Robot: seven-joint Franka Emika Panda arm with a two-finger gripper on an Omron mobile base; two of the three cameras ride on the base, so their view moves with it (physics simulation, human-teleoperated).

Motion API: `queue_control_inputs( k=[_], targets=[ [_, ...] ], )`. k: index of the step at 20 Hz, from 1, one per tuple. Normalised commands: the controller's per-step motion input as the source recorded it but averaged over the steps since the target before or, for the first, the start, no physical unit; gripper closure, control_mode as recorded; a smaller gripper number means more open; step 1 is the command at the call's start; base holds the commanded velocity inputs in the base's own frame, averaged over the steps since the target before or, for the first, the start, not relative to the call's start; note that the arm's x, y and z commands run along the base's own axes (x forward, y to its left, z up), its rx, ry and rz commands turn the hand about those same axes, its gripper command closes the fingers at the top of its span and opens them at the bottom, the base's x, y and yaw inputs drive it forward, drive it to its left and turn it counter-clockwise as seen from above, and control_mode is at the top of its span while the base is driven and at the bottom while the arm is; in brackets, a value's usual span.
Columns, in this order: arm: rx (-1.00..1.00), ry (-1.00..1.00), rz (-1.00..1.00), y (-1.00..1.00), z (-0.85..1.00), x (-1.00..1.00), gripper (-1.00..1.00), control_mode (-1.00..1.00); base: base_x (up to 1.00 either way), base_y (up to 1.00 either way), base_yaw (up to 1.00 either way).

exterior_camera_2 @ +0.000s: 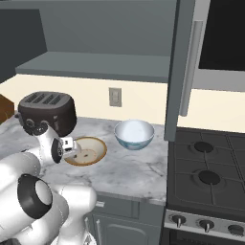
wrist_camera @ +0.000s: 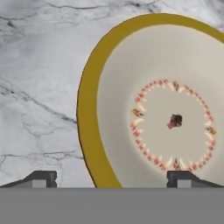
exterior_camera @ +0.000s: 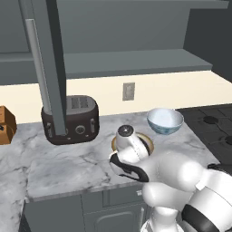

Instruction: Open the cabinet. Pick the bowls from the counter and place them in the cabinet. Then close the cabinet.

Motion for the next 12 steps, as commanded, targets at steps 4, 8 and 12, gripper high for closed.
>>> queue_control_inputs(
  k=[4, 8, 12],
  targets=[
    [0.0, 0.0, 0.0, 0.0, -0.25, 0.2, -1.0, -1.0, 0.0, 0.0, 0.0],
    [0.0, 0.0, 0.0, 0.0, -0.26, 0.19, -1.0, -1.0, 0.0, 0.0, 0.0],
    [0.0, 0.0, 0.0, 0.0, -0.27, 0.13, 1.0, -1.0, 0.0, 0.0, 0.0]
  ],
)
